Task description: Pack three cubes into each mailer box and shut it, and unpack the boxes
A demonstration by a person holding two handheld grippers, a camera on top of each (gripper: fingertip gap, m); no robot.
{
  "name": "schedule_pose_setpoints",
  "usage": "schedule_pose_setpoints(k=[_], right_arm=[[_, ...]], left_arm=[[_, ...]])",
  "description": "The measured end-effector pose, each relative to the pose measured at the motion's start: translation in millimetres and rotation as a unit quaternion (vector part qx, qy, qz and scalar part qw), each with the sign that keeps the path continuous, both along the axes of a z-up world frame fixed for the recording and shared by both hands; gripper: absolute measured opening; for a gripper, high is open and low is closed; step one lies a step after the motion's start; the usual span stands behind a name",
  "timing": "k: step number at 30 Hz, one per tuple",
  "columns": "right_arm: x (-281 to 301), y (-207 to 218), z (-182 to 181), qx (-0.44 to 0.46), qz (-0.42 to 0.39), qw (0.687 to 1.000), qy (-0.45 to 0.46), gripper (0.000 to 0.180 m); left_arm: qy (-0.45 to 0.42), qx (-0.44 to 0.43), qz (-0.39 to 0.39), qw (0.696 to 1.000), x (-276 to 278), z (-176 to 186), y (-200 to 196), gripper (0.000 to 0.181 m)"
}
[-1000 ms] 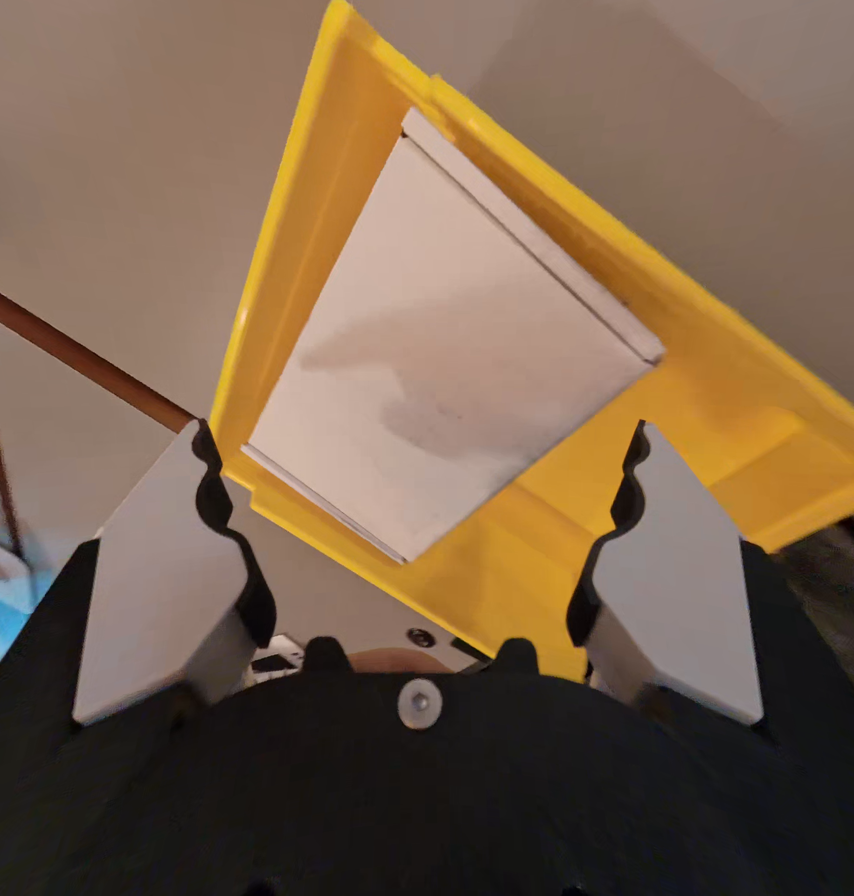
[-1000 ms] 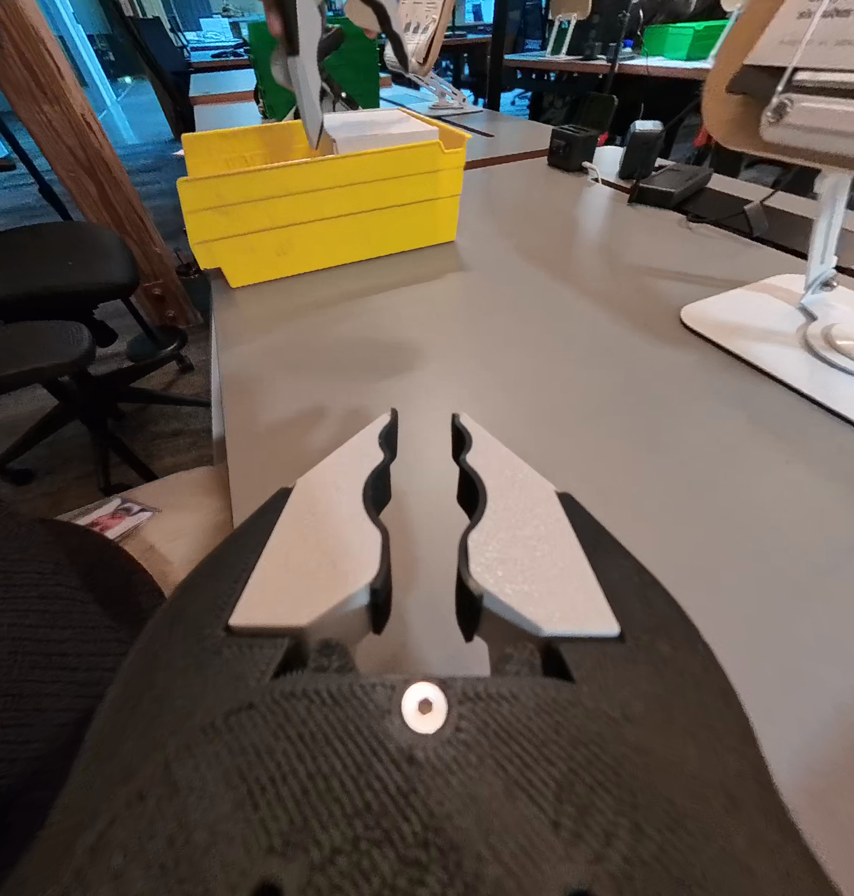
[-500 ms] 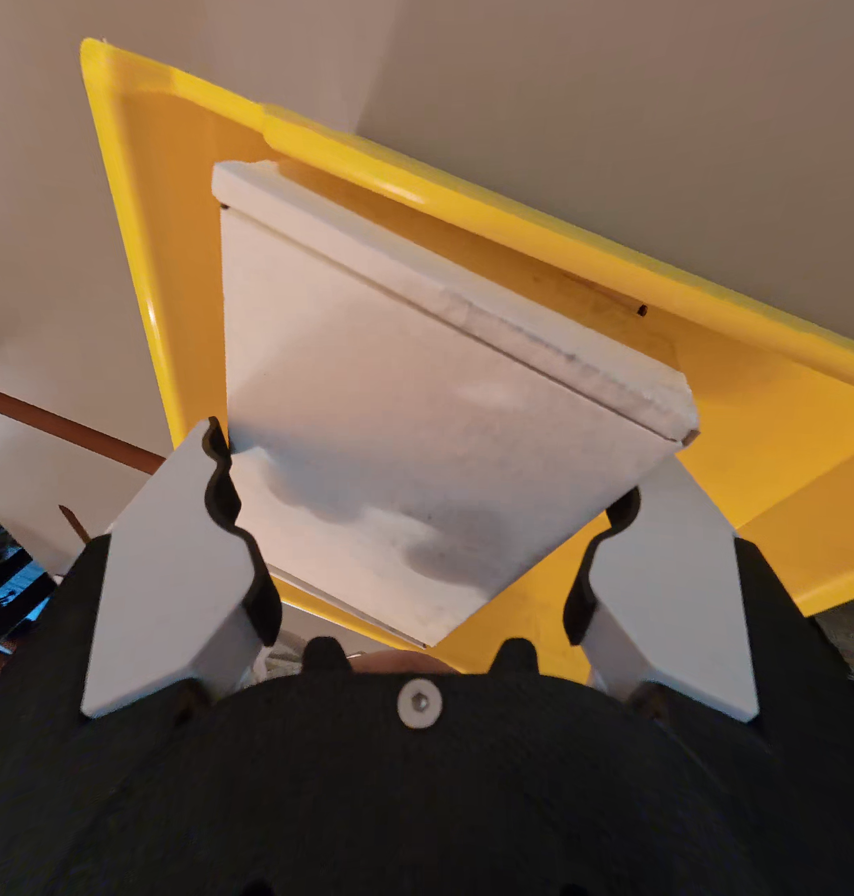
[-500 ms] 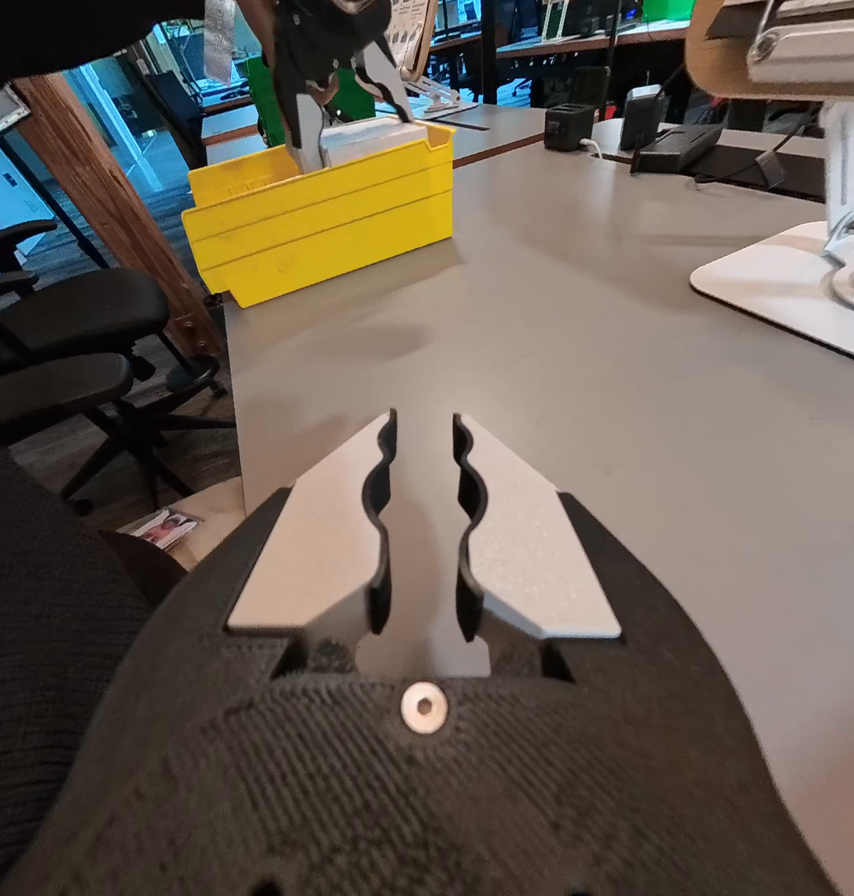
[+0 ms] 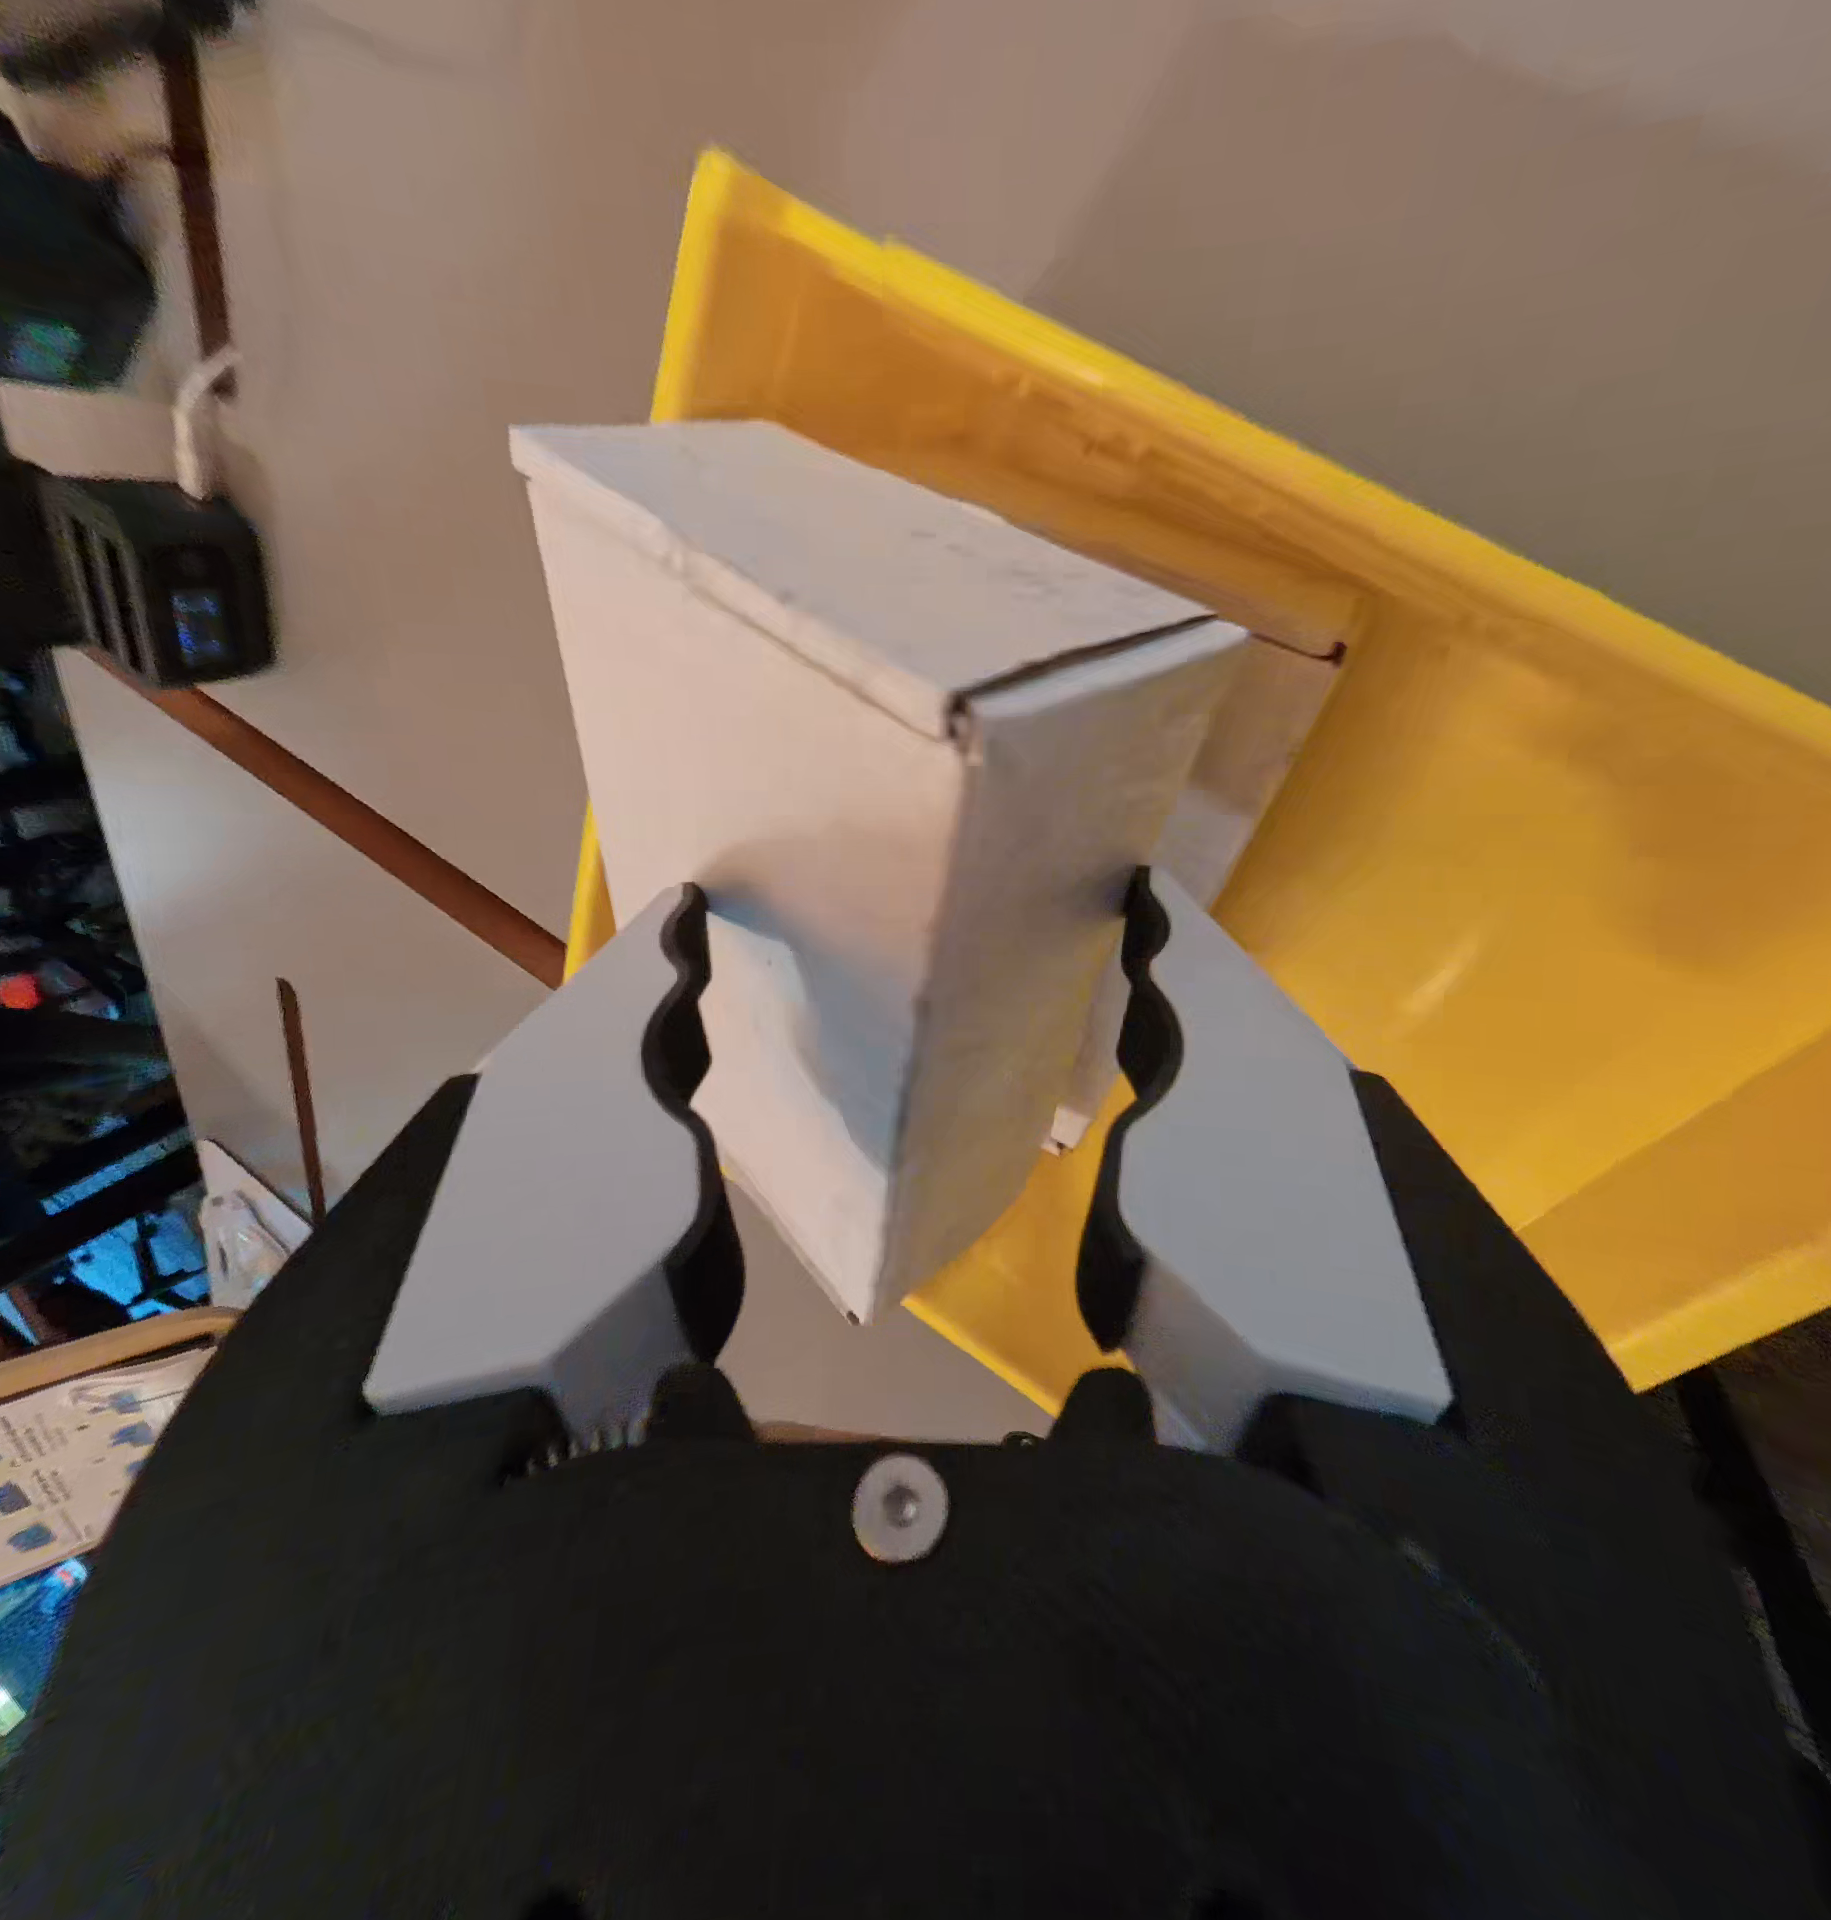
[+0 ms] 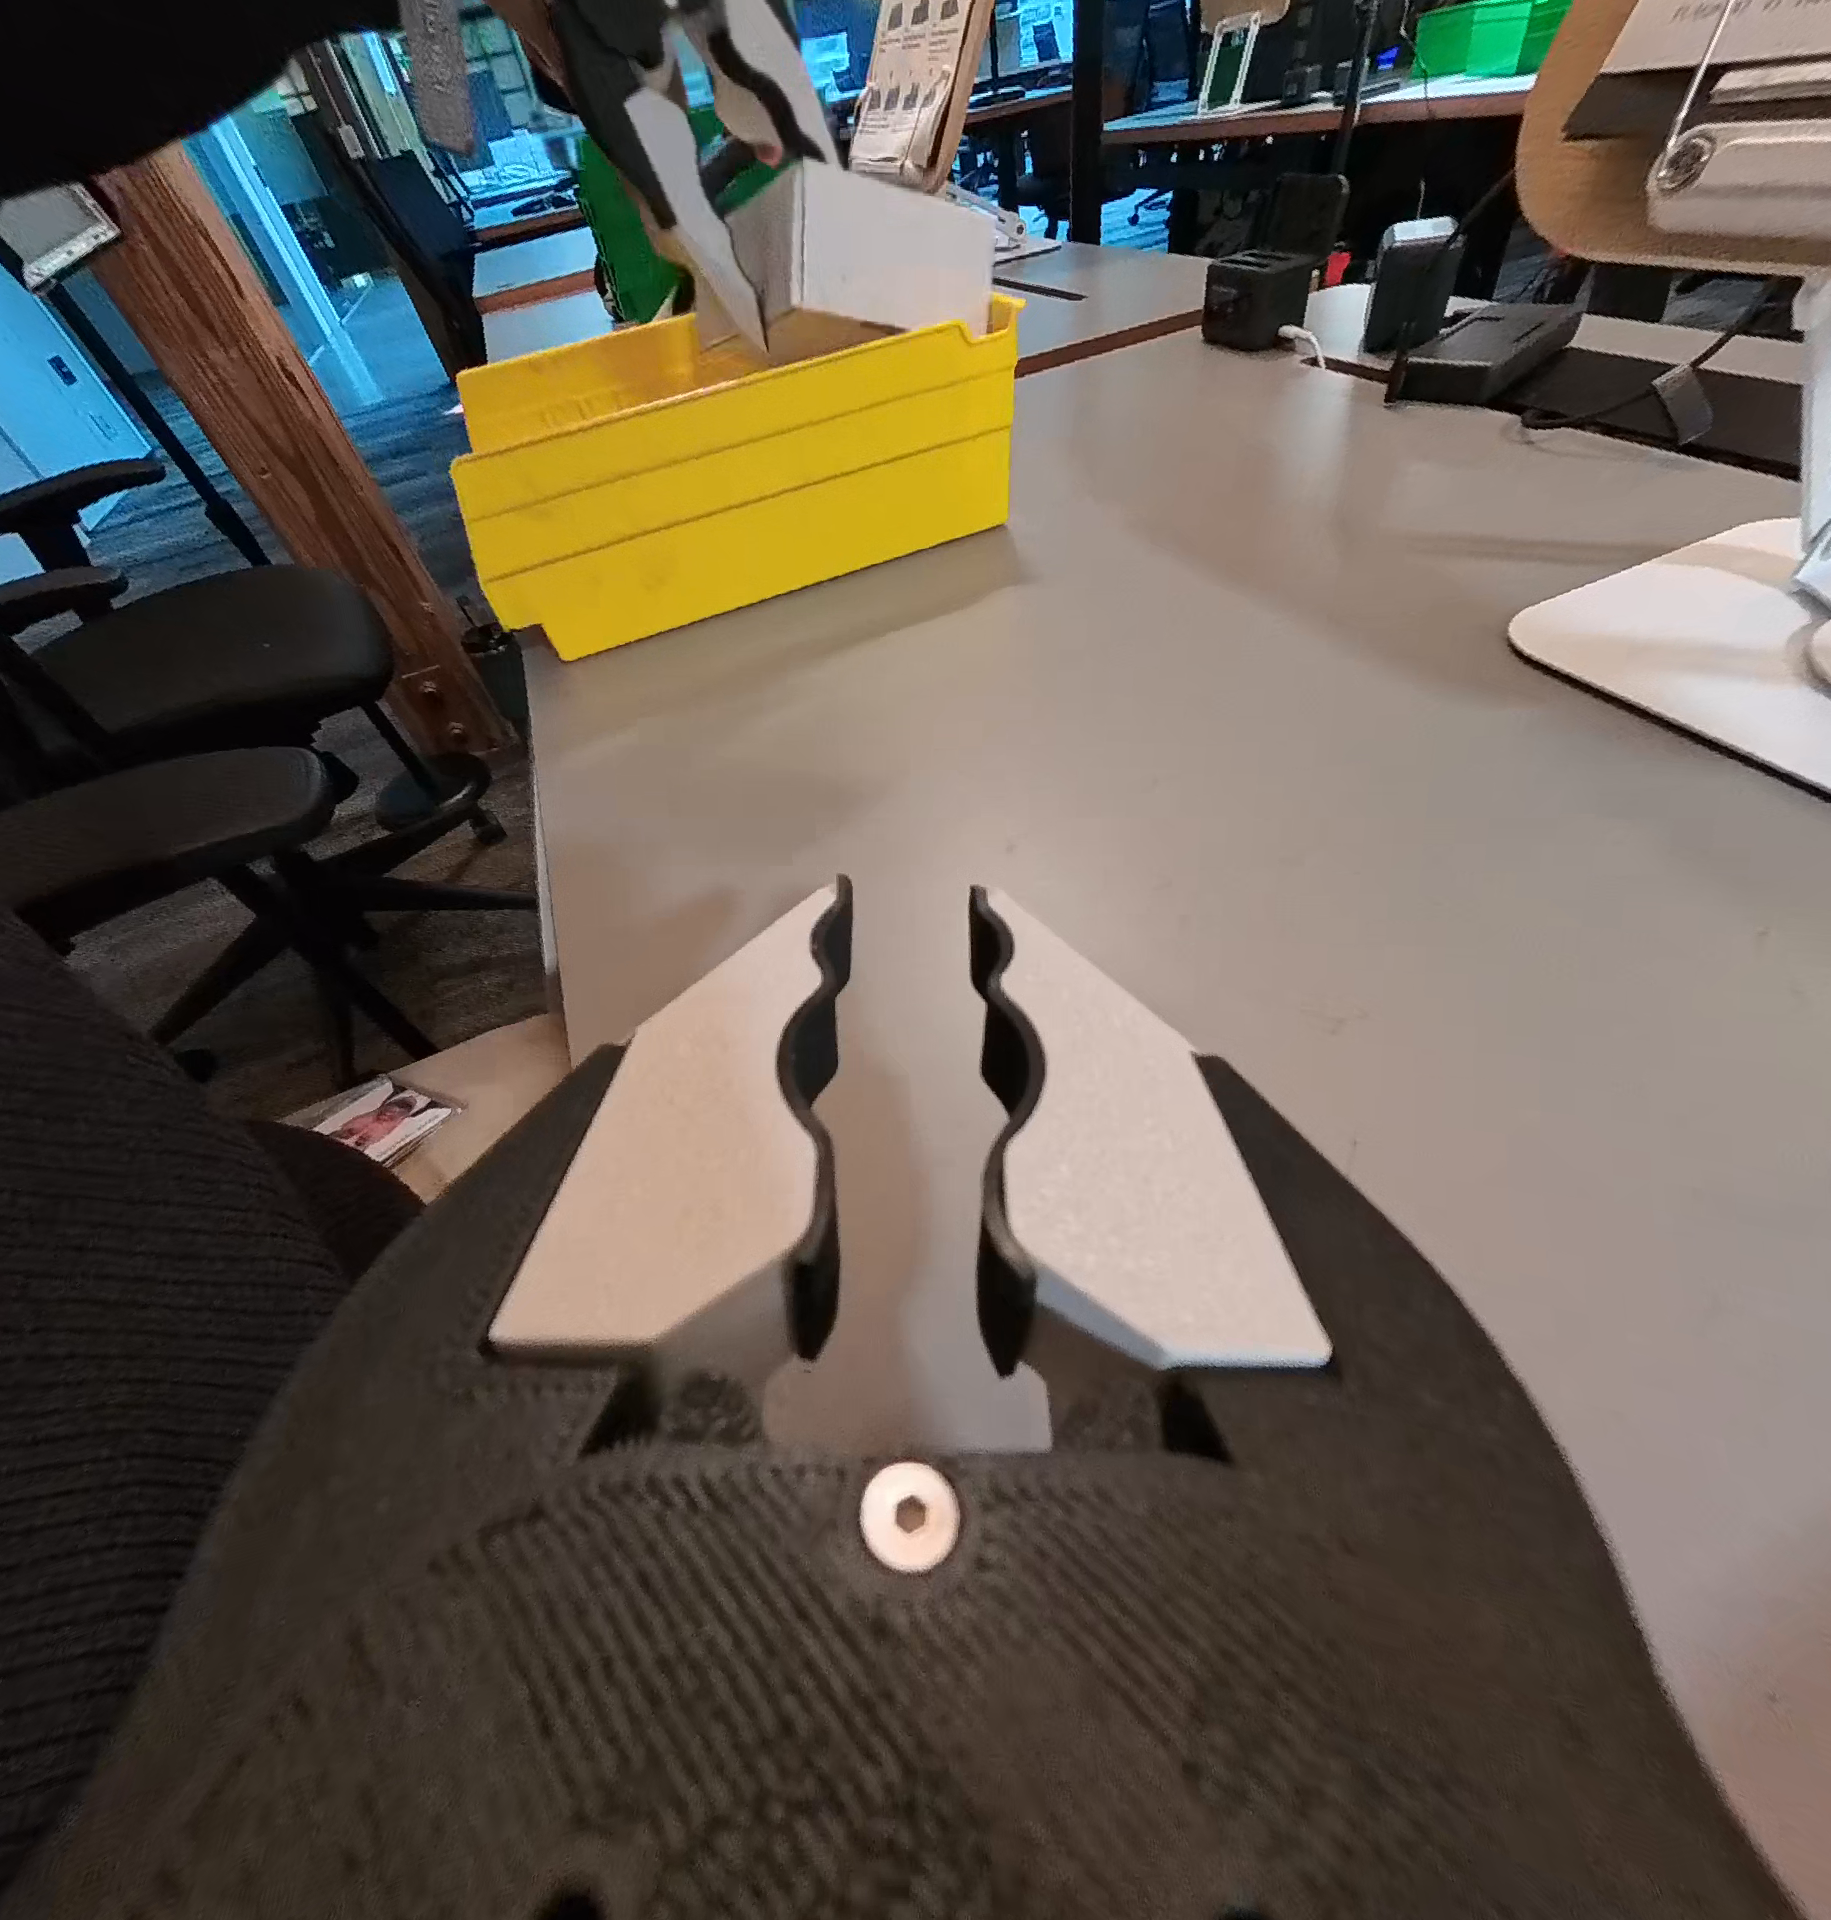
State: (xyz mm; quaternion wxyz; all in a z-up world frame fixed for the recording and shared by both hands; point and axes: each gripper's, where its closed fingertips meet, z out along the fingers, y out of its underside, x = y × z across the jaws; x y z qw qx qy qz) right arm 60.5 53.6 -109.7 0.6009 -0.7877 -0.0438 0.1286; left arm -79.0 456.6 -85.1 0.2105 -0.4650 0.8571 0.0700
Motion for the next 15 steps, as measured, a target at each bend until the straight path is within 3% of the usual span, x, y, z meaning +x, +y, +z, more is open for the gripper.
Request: schedule_pose_setpoints(k=[15], right_arm=[[-3, -1, -2, -0.005, 0.0, 1.0, -0.014, 0.021]], left_arm=[[-0.065, 0.046, -0.031, 0.996, 0, -5, -4, 0.073]])
